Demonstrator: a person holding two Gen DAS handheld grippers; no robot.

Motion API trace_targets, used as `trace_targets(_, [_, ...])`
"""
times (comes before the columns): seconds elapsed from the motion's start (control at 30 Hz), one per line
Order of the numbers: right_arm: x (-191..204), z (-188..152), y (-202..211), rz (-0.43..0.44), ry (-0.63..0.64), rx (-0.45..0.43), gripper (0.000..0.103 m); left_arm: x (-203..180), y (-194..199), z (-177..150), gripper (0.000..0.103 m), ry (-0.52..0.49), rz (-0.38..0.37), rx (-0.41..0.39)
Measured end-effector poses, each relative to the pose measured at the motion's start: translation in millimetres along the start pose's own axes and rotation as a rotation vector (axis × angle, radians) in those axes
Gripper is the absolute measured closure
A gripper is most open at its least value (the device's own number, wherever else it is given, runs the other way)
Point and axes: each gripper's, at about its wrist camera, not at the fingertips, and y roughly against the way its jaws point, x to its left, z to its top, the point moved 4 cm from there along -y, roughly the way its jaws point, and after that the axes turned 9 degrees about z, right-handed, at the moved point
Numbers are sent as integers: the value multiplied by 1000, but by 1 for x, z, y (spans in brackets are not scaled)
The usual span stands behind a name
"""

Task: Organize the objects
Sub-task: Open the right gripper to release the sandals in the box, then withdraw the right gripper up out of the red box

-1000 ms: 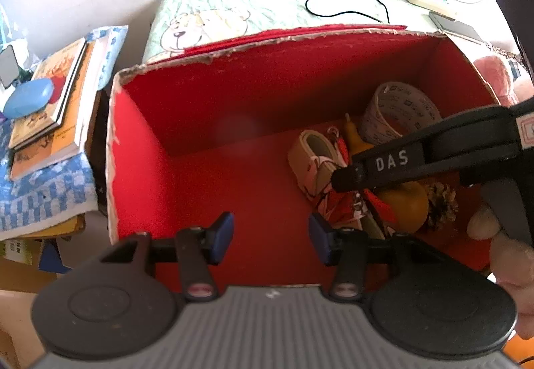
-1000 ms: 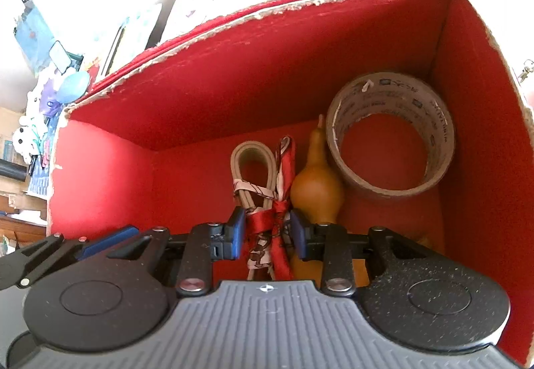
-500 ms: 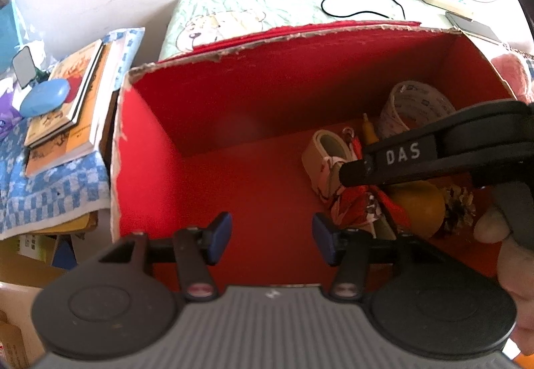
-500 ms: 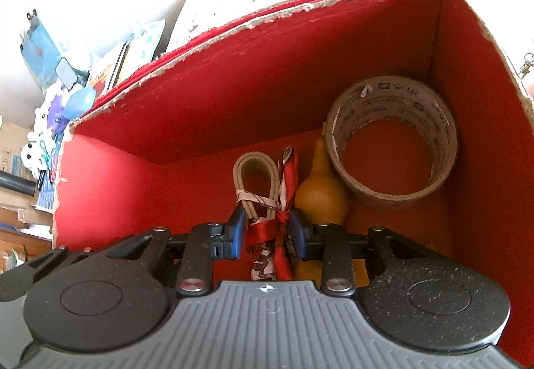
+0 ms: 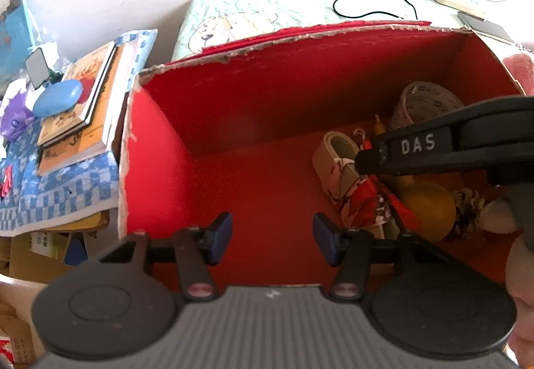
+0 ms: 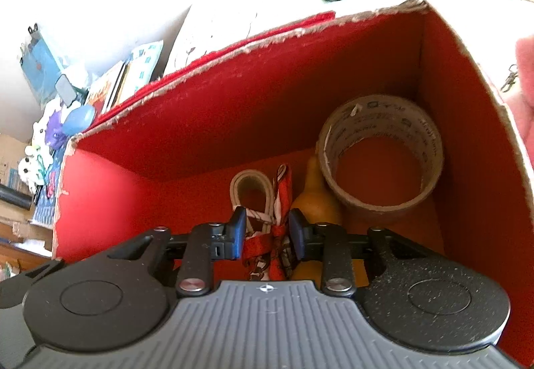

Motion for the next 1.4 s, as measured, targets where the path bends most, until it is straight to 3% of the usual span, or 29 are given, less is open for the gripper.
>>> trace_targets(0.27, [0, 0, 0, 33, 19, -9, 71, -2, 1, 0, 46, 30, 40, 3])
trace_targets(0.53, [7, -1, 5, 137, 47, -79, 71, -5, 1, 0, 47, 25, 94, -9])
trace_targets(1.03, [6, -1, 2, 136, 87, -85, 71, -6, 0, 0, 49, 24, 144, -6])
trace_targets(1.4, [3, 0, -3, 120, 24, -64, 71, -8, 1, -1, 49, 18, 166, -13])
